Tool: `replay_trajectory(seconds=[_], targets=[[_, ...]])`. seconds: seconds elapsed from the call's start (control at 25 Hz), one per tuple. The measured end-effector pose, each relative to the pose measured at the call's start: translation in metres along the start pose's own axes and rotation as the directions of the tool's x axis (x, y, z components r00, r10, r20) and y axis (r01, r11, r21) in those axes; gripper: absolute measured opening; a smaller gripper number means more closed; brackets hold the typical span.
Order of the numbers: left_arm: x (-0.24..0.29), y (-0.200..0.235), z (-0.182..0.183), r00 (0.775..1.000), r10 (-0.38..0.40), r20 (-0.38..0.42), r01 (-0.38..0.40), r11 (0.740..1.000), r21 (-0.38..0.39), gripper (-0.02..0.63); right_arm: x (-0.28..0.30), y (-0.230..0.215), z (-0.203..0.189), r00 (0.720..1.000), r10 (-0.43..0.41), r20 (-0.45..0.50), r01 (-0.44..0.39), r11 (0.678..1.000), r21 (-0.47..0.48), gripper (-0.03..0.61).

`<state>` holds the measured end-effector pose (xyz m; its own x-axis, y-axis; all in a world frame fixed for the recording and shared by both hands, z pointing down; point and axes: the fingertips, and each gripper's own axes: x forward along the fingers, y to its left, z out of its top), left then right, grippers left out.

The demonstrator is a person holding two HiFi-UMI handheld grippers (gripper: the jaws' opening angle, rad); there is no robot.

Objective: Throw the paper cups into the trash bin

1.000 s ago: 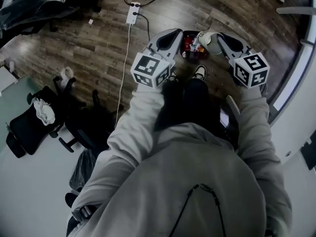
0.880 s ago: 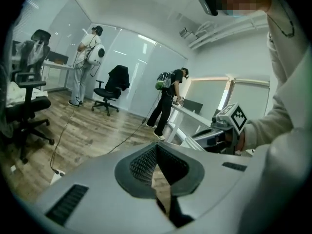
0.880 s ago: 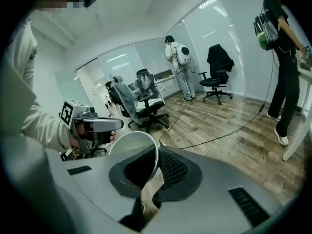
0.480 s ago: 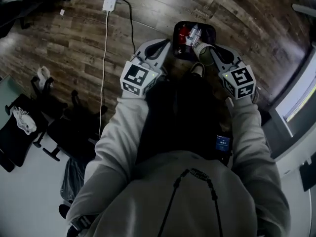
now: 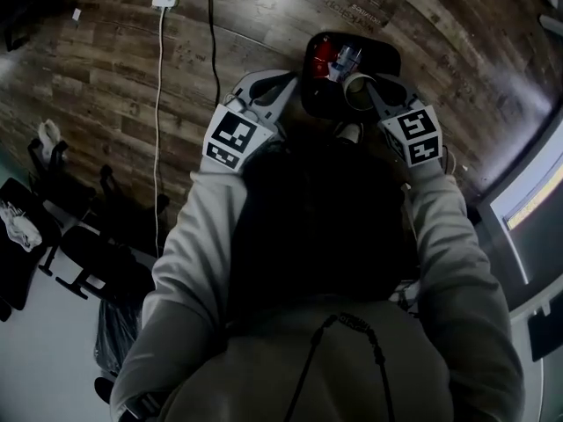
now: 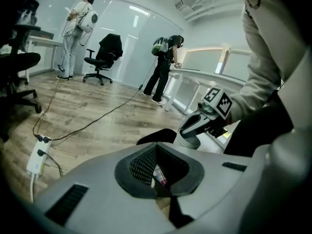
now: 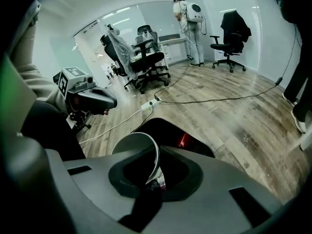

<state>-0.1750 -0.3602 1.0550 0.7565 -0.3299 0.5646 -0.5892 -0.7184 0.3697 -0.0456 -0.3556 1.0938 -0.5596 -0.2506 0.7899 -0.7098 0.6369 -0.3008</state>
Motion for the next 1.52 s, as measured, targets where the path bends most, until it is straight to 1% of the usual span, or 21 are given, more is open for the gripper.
replay_trajectory(seconds=[0.12,0.2,0.24,0.28,0.32,0.4,0.56,0.68,0.76,0.84,0.92,1.04,1.16,1.24,1.28,1.36,1.44,1.52], targets=[[0.006,0.0,-0.001,0.999,-0.008,0.034,0.008,1.0,-0.014,-0.006,0.011,0.007,-0.003,0.999,0.032,0.002,-0.032,0.999,-0.021,0.044],[0.006,0.002,0.002,0.999,0.008,0.048,-0.007,1.0,-0.024,-0.006,0.013,0.013,-0.005,0.999,0.053,0.009,-0.053,0.999,-0.006,0.044],[0.007,0.004,0.004,0.999,0.022,0.049,-0.021,1.0,-0.023,-0.006,0.013,0.012,-0.007,0.999,0.051,0.003,-0.051,0.999,0.005,0.104],[0.008,0.006,0.006,0.998,0.038,0.046,-0.038,0.999,-0.015,-0.006,0.012,0.01,-0.01,0.999,0.041,-0.006,-0.041,0.999,0.011,0.196],[0.009,0.007,0.007,0.998,0.051,0.042,-0.051,0.999,-0.005,-0.006,0.012,0.008,-0.012,1.0,0.028,-0.014,-0.028,1.0,0.01,0.22],[0.012,0.006,0.008,0.998,0.058,0.034,-0.058,0.998,0.009,-0.006,0.008,0.002,-0.016,1.0,0.008,-0.018,-0.008,1.0,0.006,0.227],[0.015,0.0,0.008,0.998,0.048,0.03,-0.049,0.999,0.016,-0.006,0.001,-0.007,-0.018,1.0,-0.014,0.006,0.014,0.999,0.034,0.229],[0.014,0.003,0.01,0.996,0.087,0.02,-0.087,0.996,0.017,-0.006,-0.012,-0.015,-0.016,0.999,-0.052,0.009,0.051,0.997,0.054,0.228],[0.003,0.002,0.016,0.993,0.118,0.018,-0.118,0.993,-0.009,-0.006,-0.032,-0.012,-0.012,0.998,-0.07,0.004,0.07,0.995,0.074,0.227],[-0.011,-0.005,0.031,0.99,0.14,0.028,-0.139,0.989,-0.049,-0.006,-0.059,-0.01,0.002,0.997,-0.077,0.014,0.075,0.994,0.083,0.227],[-0.026,-0.022,0.054,0.989,0.142,0.037,-0.139,0.987,-0.076,-0.006,-0.09,-0.005,0.019,0.996,-0.085,0.021,0.083,0.993,0.082,0.227],[-0.058,-0.051,0.089,0.99,0.138,0.037,-0.134,0.986,-0.097,-0.006,-0.133,0.009,0.049,0.995,-0.092,0.037,0.088,0.992,0.093,0.227],[-0.093,-0.073,0.118,0.989,0.145,0.019,-0.142,0.984,-0.108,-0.006,-0.17,0.032,0.081,0.994,-0.094,0.056,0.087,0.989,0.116,0.227],[-0.115,-0.085,0.137,0.989,0.149,0.012,-0.146,0.983,-0.114,-0.006,-0.191,0.049,0.099,0.994,-0.084,0.063,0.076,0.99,0.116,0.225],[-0.125,-0.09,0.146,0.989,0.15,0.013,-0.147,0.982,-0.118,-0.006,-0.202,0.058,0.107,0.995,-0.078,0.064,0.07,0.991,0.112,0.209],[-0.142,-0.101,0.161,0.988,0.152,0.016,-0.149,0.979,-0.138,-0.006,-0.222,0.073,0.117,0.995,-0.07,0.069,0.062,0.992,0.11,0.029],[-0.156,-0.113,0.167,0.989,0.146,0.01,-0.142,0.974,-0.175,-0.006,-0.241,0.087,0.123,0.996,-0.059,0.073,0.049,0.99,0.13,0.02],[-0.166,-0.123,0.173,0.99,0.138,0.006,-0.134,0.972,-0.191,-0.006,-0.258,0.099,0.129,0.995,-0.062,0.081,0.049,0.988,0.15,0.02]])
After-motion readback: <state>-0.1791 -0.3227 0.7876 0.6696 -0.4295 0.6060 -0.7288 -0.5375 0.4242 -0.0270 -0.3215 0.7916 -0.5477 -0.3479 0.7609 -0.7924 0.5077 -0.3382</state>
